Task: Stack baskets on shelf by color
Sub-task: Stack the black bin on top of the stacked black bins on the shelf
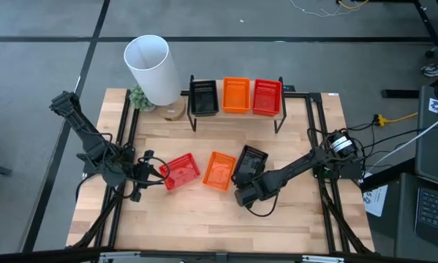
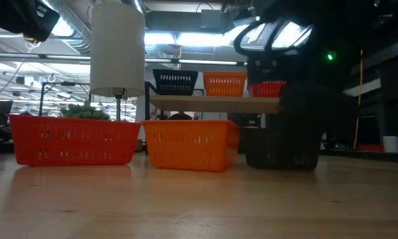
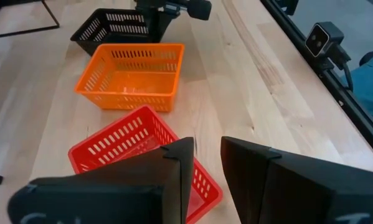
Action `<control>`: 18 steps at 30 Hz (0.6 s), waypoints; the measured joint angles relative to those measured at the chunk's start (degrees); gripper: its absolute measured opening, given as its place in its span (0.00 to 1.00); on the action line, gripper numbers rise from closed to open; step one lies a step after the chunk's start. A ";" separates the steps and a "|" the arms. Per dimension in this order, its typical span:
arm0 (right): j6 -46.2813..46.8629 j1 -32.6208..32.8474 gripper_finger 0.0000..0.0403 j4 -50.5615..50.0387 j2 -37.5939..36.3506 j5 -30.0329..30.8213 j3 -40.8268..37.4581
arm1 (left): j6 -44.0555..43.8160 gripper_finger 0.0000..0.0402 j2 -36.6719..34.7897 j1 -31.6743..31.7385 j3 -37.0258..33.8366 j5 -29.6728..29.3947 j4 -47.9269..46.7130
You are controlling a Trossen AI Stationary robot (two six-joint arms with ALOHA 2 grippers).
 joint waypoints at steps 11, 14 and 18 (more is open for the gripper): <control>8.75 5.44 0.00 -17.10 0.00 2.49 14.73 | 4.53 0.18 0.04 -0.02 -8.17 3.39 15.97; 9.31 7.50 0.00 -25.30 0.00 5.88 22.38 | 4.47 0.18 0.04 0.00 -11.17 3.34 19.58; 8.35 9.76 0.00 -34.43 0.00 16.45 32.44 | 6.03 0.18 0.04 0.15 -13.21 3.23 24.29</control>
